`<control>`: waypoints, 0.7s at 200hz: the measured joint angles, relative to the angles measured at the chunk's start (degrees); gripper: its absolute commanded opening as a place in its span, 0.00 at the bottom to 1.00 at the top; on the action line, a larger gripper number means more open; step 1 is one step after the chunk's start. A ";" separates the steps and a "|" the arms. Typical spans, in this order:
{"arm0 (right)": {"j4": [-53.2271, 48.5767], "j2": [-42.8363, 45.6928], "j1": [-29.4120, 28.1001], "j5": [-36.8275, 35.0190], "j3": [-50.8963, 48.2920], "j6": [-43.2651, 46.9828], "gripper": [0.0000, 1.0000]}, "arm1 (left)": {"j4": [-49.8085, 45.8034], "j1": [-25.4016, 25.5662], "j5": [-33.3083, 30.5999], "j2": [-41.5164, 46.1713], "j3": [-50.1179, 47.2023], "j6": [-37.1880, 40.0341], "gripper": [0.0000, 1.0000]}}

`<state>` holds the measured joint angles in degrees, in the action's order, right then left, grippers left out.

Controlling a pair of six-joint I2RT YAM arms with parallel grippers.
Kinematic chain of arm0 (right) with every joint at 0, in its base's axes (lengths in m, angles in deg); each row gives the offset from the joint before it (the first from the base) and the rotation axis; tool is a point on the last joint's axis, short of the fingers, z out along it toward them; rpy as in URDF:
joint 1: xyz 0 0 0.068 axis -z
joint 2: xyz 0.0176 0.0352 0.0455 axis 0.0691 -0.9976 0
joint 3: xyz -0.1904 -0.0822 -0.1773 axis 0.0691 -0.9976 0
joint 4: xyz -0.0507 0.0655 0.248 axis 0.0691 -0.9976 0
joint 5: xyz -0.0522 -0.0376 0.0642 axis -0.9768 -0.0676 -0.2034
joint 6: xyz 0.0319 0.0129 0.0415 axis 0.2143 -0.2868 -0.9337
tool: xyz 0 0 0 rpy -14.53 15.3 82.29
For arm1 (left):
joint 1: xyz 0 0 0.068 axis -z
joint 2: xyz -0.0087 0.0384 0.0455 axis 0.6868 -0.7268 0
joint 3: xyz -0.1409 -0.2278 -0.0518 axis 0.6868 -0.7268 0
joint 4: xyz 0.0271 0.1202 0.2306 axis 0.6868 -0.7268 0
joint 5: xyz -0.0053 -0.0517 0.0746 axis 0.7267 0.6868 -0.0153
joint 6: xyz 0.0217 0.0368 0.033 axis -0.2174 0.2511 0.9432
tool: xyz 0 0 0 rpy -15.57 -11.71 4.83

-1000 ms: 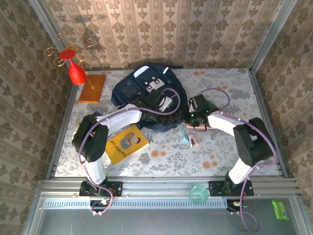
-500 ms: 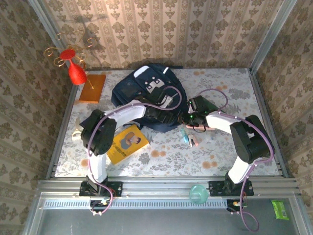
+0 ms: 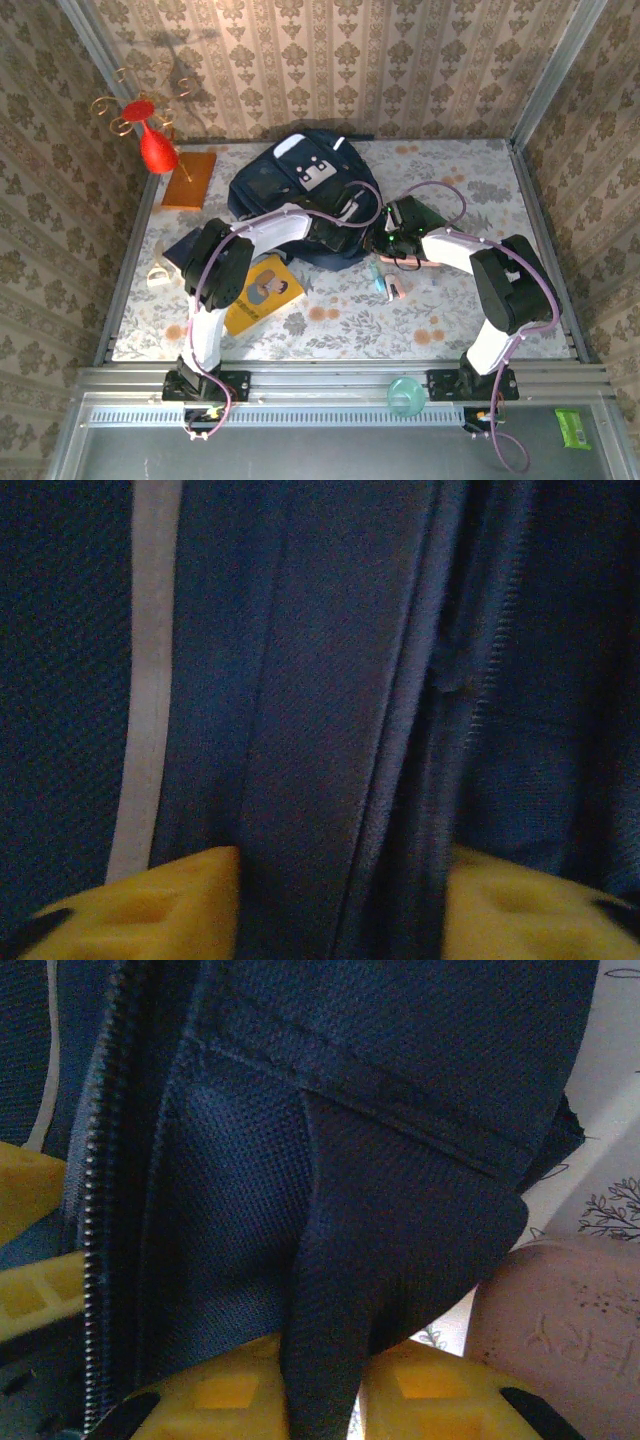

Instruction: Pack the student bag

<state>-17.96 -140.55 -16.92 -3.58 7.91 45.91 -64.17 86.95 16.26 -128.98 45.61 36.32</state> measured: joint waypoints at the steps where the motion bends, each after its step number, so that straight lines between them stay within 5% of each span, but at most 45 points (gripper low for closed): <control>1: 0.00 0.00 0.00 0.00 0.00 0.00 0.23 | 0.09 0.00 0.00 0.00 0.00 -0.17 0.32; 47: 1.57 0.46 0.00 0.07 -1.05 0.00 0.28 | 3.80 -0.96 2.43 4.59 -3.96 0.79 0.00; 116: 7.26 7.15 -2.47 0.42 -6.69 4.31 0.59 | 17.20 -16.61 27.65 24.30 -13.53 -1.29 0.00; 129: 6.27 11.76 -3.23 -1.29 -7.08 7.76 0.79 | 17.44 -18.60 31.10 25.62 -13.49 0.15 0.00; 140: 5.81 16.17 -3.72 -3.06 -7.08 11.21 0.85 | 16.13 -19.58 33.66 26.16 -13.29 2.64 0.00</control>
<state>-12.14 -124.38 -20.64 -6.64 0.83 57.13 -48.04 67.37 49.92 -102.81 32.32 38.96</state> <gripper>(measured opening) 0.779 0.051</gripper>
